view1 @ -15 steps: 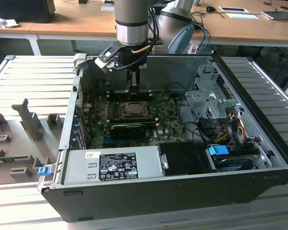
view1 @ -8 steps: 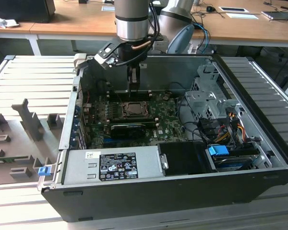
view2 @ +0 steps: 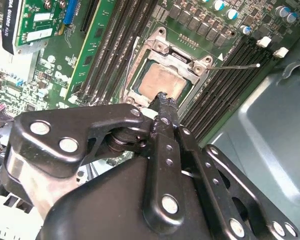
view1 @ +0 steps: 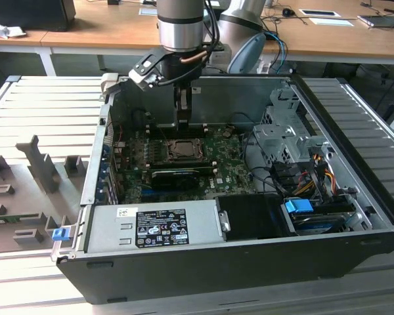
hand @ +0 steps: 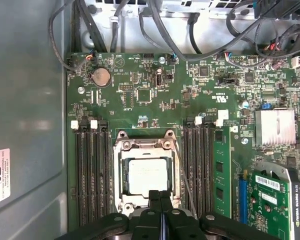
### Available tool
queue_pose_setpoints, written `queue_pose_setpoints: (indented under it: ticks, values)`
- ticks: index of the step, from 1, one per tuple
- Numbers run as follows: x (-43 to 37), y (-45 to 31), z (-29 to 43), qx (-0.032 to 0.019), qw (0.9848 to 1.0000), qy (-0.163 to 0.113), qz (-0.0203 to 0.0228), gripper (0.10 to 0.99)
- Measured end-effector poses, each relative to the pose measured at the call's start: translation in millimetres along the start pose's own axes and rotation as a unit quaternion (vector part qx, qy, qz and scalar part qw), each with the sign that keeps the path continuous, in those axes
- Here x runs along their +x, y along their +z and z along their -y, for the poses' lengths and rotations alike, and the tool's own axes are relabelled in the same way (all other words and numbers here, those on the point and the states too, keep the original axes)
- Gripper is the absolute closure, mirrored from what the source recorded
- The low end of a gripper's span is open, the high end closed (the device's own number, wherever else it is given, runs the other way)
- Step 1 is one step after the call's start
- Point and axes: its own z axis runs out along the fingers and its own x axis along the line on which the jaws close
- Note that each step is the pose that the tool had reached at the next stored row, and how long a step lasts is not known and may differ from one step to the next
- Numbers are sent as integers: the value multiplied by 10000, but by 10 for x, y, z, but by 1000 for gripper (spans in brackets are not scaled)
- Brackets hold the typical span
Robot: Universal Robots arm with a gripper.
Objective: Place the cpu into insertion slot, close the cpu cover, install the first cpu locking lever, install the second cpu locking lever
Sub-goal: 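Install the first cpu locking lever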
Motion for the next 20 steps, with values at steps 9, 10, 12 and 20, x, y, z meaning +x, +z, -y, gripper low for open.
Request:
queue_pose_setpoints:
  ticks: [9, 10, 12, 20]
  values:
    - [-1, -16, -1, -88, 9944, -1054, -47, 980]
    - [-1, -15, -1, -95, 9934, -1141, -51, 980]
    - [-1, -13, -1, -115, 9903, -1382, -63, 980]
    - [-1, -12, -1, -176, 9772, -2112, -100, 980]
